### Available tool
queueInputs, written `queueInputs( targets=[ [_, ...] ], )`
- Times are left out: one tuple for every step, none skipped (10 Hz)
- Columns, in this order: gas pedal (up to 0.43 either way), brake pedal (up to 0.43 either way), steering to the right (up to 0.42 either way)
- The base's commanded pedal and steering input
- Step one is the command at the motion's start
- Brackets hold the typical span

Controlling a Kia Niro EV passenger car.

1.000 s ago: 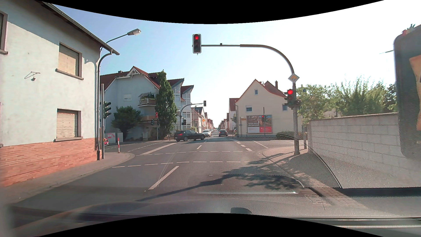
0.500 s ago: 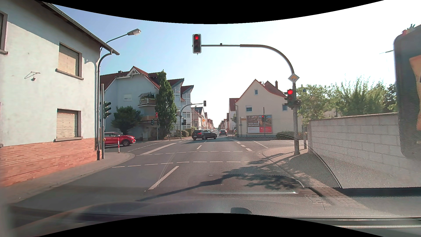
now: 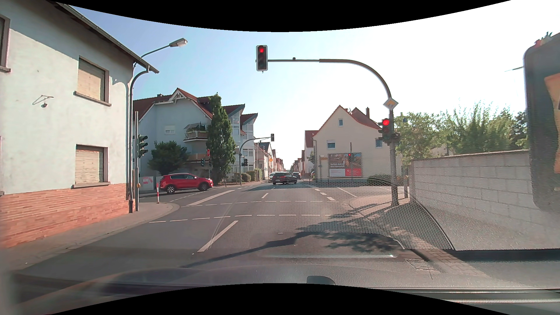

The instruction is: Follow the waypoints while adhering to traffic rules and regulations

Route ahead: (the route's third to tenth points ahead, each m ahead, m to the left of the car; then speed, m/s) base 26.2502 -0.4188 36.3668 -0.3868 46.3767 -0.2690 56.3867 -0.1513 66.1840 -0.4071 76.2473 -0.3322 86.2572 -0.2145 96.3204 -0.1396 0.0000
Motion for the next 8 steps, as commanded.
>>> queueInputs(
  targets=[
    [0.0,0.25,-0.018],
    [0.0,0.25,-0.018],
    [0.0,0.25,-0.018],
    [0.0,0.25,-0.018],
    [0.0,0.25,-0.018],
    [0.0,0.25,-0.018],
    [0.0,0.25,-0.018],
    [0.0,0.25,-0.018]
  ],
)
